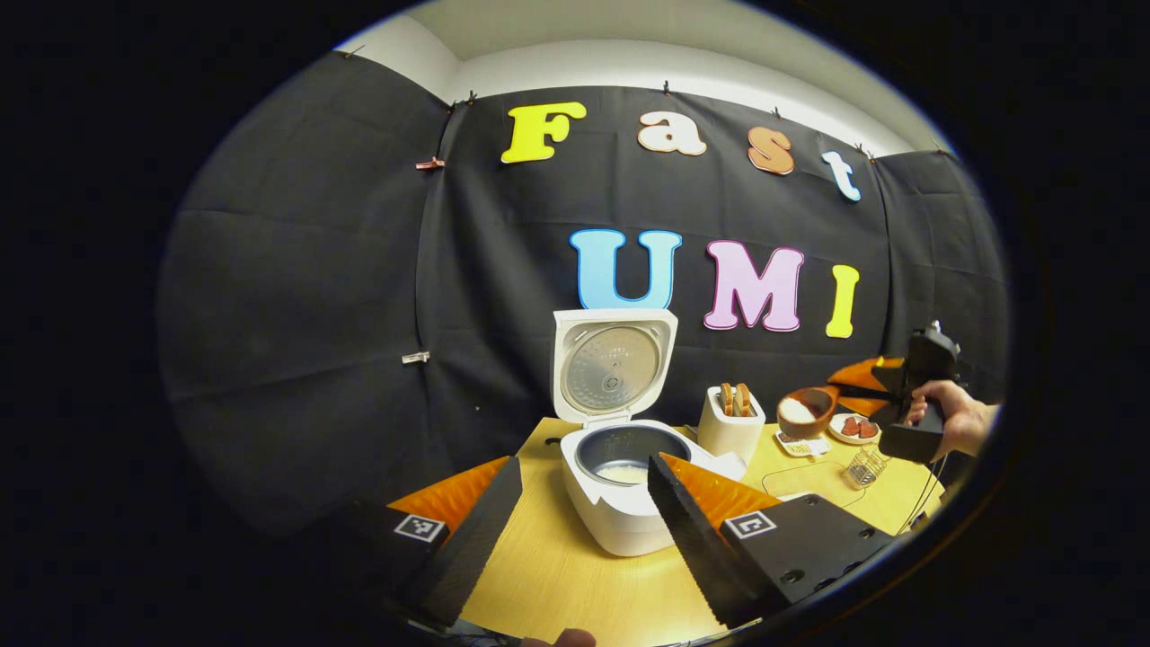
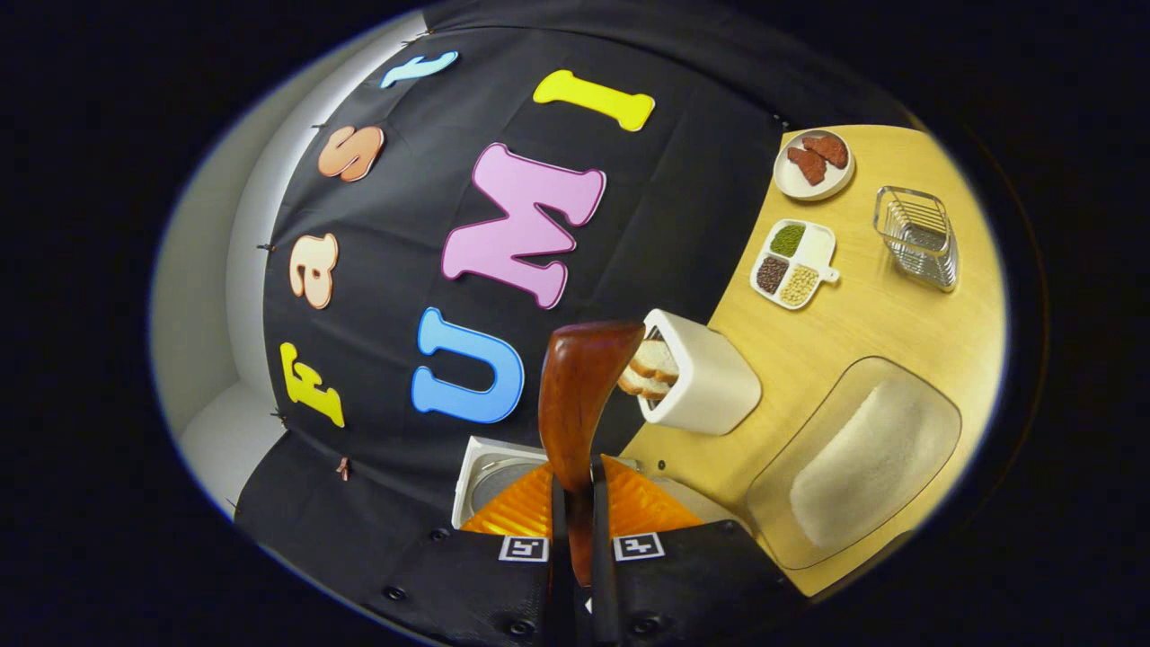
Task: Close the left gripper, press the button to open the rice cooker; take a wooden spoon from the chopstick holder with the right hand, scoop a spoonful of rice and pour it into the rice cooker, then put the wooden spoon back into the chopstick holder.
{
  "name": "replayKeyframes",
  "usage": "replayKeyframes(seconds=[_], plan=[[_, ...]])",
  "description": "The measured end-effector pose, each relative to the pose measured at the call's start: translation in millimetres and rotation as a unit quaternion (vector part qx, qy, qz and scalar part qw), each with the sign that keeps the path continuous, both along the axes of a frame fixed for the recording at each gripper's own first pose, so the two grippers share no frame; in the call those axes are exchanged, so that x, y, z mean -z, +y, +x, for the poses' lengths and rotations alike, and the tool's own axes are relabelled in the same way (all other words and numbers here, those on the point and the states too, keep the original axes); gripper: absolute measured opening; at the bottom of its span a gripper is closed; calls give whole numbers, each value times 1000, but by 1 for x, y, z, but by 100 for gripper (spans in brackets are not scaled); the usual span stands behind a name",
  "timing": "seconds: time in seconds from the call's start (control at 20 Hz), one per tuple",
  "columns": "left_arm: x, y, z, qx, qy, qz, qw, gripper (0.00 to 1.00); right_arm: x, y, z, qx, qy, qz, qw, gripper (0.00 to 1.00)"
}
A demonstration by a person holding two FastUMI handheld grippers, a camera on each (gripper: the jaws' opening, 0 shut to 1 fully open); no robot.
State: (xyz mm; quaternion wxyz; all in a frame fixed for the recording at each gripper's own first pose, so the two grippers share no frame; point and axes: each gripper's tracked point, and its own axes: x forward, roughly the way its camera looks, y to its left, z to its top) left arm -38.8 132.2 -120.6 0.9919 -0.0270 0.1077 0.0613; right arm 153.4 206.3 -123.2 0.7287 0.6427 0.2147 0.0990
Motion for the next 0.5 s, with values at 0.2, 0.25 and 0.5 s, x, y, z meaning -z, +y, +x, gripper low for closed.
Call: replayKeyframes(seconds=[0.2, 0.25, 0.5], plan=[[6, 6, 1, 5, 5, 6, 1000, 97, -36, 48, 19, -13, -26, 9, 1000, 12], [7, 9, 3, 4, 6, 4, 1000, 97, -42, 62, 25, -17, -33, 5, 999, 11], [12, 26, 4, -14, 10, -3, 1000, 97, -45, 125, 55, -40, -51, -30, 997, 11]])
